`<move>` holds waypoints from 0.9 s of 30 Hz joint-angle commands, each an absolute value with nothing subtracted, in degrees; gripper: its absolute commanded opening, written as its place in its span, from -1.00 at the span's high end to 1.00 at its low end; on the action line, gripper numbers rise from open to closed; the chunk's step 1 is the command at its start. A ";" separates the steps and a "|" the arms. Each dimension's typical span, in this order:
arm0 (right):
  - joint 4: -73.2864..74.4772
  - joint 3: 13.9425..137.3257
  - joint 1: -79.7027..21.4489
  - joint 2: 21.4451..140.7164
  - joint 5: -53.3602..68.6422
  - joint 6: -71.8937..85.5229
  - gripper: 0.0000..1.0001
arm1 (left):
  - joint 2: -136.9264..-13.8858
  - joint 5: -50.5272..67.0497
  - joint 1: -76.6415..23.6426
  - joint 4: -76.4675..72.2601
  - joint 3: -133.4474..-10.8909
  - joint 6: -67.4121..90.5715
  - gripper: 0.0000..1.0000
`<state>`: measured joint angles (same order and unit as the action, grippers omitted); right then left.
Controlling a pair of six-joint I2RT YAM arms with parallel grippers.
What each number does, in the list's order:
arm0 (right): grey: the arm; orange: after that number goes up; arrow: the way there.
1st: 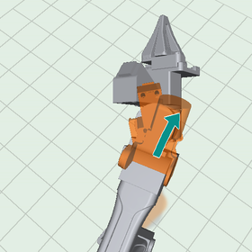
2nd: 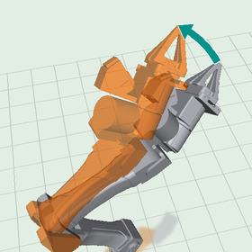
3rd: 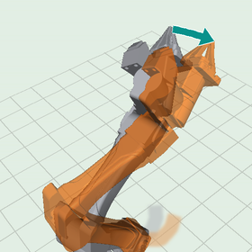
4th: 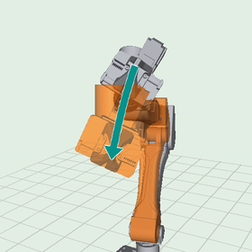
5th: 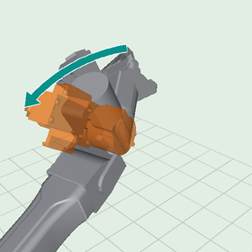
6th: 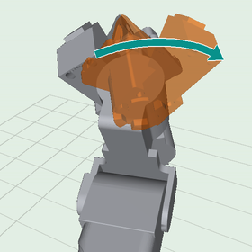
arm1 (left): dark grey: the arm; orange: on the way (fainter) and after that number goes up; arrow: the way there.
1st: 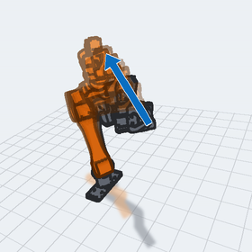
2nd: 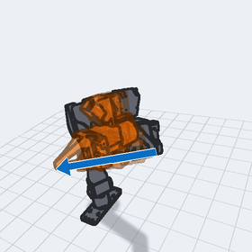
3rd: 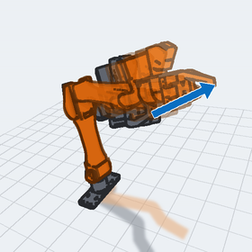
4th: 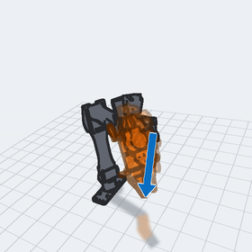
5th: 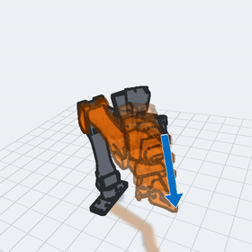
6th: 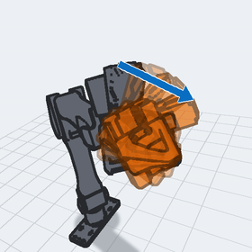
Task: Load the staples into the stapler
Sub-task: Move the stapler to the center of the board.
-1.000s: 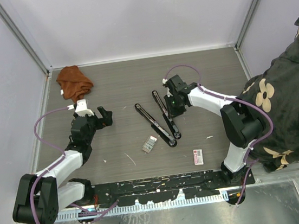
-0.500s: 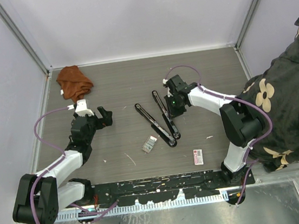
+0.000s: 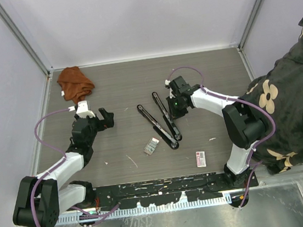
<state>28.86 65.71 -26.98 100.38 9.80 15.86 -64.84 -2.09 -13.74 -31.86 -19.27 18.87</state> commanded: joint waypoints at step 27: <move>22.21 66.48 -33.75 98.38 6.31 15.20 0.18 | -66.37 1.30 -13.53 -34.18 -20.02 18.73 -0.90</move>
